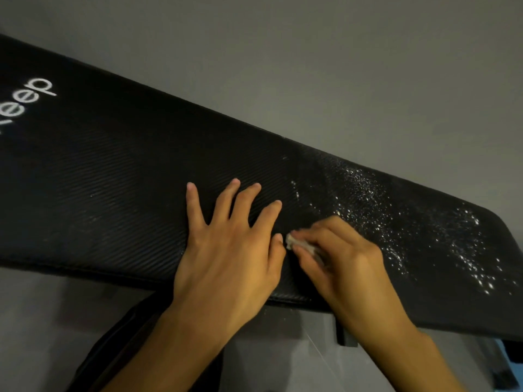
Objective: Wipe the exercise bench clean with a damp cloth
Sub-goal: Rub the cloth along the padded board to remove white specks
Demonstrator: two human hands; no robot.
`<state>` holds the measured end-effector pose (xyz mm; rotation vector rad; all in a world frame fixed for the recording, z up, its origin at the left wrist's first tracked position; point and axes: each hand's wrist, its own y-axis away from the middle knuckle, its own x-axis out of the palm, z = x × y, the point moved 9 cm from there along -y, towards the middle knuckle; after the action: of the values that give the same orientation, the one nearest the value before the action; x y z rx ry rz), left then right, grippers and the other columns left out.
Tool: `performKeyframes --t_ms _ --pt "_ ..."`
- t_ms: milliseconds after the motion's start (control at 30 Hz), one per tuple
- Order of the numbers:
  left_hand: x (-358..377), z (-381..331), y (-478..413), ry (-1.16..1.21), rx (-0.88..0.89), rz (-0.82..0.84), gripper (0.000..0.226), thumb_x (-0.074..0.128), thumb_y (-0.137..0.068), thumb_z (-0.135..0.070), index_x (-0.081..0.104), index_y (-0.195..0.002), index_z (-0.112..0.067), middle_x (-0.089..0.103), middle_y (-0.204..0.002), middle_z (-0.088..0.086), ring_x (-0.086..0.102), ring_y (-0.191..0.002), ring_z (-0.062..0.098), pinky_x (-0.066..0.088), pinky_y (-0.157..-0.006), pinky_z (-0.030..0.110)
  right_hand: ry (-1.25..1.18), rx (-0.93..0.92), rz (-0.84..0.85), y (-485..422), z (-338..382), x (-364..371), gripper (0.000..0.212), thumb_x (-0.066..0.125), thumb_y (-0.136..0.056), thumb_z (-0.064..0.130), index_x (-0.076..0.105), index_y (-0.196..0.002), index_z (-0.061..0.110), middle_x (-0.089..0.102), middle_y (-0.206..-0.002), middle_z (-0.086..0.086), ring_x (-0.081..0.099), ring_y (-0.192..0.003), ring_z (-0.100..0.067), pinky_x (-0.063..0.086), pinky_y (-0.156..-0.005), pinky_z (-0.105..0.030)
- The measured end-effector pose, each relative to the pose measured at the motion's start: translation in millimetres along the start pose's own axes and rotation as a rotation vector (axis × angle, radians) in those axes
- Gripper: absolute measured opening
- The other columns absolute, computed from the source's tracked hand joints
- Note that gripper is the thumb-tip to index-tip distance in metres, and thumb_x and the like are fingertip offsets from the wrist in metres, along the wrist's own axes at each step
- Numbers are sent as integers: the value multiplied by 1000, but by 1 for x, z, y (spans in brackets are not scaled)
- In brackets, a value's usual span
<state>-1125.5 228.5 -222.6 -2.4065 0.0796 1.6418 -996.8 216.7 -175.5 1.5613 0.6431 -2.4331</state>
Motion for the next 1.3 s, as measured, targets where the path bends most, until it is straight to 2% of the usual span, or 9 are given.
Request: performKeyframes --t_ms 100,200,467,600,733,900,1000,1167,1300 --pt "1 -2 -1 1 4 11 54 36 -97 -47 53 -145 -29 46 -157 9 32 -151 31 12 -119 74 98 8 -26 -33 -15 4 15 63 -95 21 72 -104 14 59 -98 0 62 -81 -14 55 -72 -38" --pt "0 -1 0 -3 4 12 53 36 -98 -47 53 -144 -28 47 -156 9 34 -150 31 12 -119 74 130 73 -111 -81 -44 12 14 63 -96 19 71 -103 11 61 -101 -6 66 -82 -24 56 -75 -46" --pt "-1 0 1 -3 9 0 53 36 -99 -47 53 -146 -27 46 -156 8 33 -151 29 11 -120 72 169 189 -65 -168 -82 27 17 61 -97 16 72 -107 7 63 -109 -15 65 -97 -32 54 -88 -47" --pt "-1 2 1 17 -2 -14 56 35 -98 -45 52 -145 -20 48 -155 7 36 -150 29 14 -120 72 152 131 40 -145 -61 23 16 61 -98 21 72 -107 14 64 -109 -8 63 -99 -22 54 -89 -41" --pt "-1 2 1 30 -6 -13 54 34 -99 -41 53 -144 -20 48 -155 7 35 -150 28 14 -120 72 80 19 92 -72 -21 11 10 63 -96 21 71 -101 20 62 -98 4 62 -86 -10 54 -80 -36" --pt "0 1 0 27 2 -4 54 30 -99 -40 53 -143 -20 48 -155 8 35 -150 30 14 -119 72 -52 61 133 7 7 4 9 65 -96 19 71 -98 25 60 -95 12 63 -84 -4 52 -75 -25" --pt "1 1 1 17 6 0 52 30 -100 -40 53 -143 -20 48 -155 8 35 -150 30 15 -119 73 -67 56 121 24 11 4 8 65 -94 22 71 -98 26 60 -94 13 62 -83 -2 51 -73 -21" --pt "2 -1 2 -9 2 3 54 30 -99 -42 53 -144 -21 47 -155 9 35 -150 30 16 -119 73 14 29 27 -11 -3 6 5 67 -95 16 70 -98 18 58 -97 6 61 -81 -7 52 -75 -29" --pt "2 0 2 -26 -13 11 53 31 -100 -42 52 -145 -23 46 -157 7 34 -151 28 17 -119 72 84 60 -50 -90 -40 16 10 62 -97 19 71 -96 15 61 -98 -4 64 -83 -20 55 -78 -43"
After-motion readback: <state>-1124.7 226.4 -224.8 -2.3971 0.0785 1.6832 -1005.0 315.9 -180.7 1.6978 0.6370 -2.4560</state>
